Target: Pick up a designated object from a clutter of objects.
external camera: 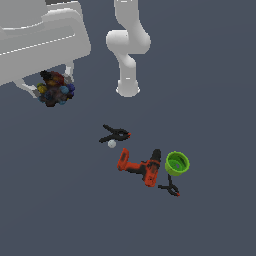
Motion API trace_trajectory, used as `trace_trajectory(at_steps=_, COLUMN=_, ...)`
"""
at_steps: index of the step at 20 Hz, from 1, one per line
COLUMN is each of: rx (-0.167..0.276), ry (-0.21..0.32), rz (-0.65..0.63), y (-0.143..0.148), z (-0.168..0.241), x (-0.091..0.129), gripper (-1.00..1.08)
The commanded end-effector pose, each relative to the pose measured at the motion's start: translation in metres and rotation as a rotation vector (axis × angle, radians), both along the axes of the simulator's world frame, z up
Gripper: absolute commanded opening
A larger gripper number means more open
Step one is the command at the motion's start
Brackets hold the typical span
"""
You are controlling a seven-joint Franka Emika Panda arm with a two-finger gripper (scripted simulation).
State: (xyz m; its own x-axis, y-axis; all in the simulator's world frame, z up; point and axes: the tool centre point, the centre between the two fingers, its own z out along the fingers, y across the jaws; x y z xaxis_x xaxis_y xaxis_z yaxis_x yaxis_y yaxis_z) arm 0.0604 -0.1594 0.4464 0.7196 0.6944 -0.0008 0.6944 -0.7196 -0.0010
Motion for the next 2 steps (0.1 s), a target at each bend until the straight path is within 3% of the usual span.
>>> trace_trajectory(at_steps=1, rx=0.000, ry=-0.001, rz=0.000, y=-0.0007, z=0.0023, x=0.0009, gripper=-1.00)
trace_trajectory(at_steps=2, rx=0.000, ry=-0.001, rz=0.000, y=-0.0007, z=0.0024, x=0.0009, gripper=-1.00)
